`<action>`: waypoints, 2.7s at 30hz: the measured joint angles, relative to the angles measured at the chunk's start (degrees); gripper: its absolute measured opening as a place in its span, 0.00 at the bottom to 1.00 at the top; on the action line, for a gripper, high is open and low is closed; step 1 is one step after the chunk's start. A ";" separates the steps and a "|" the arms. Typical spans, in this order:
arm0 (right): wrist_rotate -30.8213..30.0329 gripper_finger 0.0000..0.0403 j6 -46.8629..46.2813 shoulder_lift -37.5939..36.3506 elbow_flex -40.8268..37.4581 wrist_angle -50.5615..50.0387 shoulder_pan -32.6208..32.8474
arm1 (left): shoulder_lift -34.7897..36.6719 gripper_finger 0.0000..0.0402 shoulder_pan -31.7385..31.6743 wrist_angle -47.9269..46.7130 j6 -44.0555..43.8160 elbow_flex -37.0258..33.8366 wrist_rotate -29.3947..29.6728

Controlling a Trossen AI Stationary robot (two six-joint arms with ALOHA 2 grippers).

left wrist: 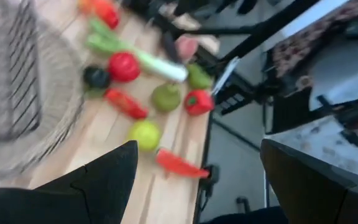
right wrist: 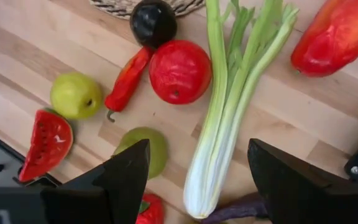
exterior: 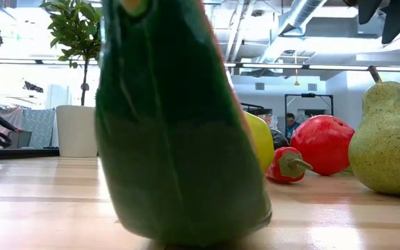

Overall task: Build produce basket
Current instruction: Put the red watermelon into the wire basket

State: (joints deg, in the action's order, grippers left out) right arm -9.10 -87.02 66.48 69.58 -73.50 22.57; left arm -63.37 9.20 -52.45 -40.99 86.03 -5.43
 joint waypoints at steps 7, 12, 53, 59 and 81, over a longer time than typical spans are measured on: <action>0.00 0.72 2.83 -0.17 0.00 -0.83 -0.54 | -6.97 0.81 9.49 8.79 0.63 0.01 3.45; 0.05 0.72 7.54 -0.11 0.00 -0.80 0.55 | -13.75 0.81 14.83 12.59 0.65 0.01 9.94; -3.19 0.72 13.97 3.27 -0.55 -0.40 0.11 | -47.53 0.81 26.41 20.40 -46.86 0.01 32.97; -3.17 0.72 13.97 4.84 -0.46 0.30 0.62 | -50.18 0.81 26.77 22.25 -50.12 0.03 32.23; -3.08 0.72 14.11 8.57 -0.44 2.23 1.49 | -55.87 0.34 27.44 23.45 -57.16 0.47 21.07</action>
State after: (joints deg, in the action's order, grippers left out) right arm -12.19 -72.91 75.05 69.14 -71.28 24.05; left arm -119.24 36.64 -29.00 -98.15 86.50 15.64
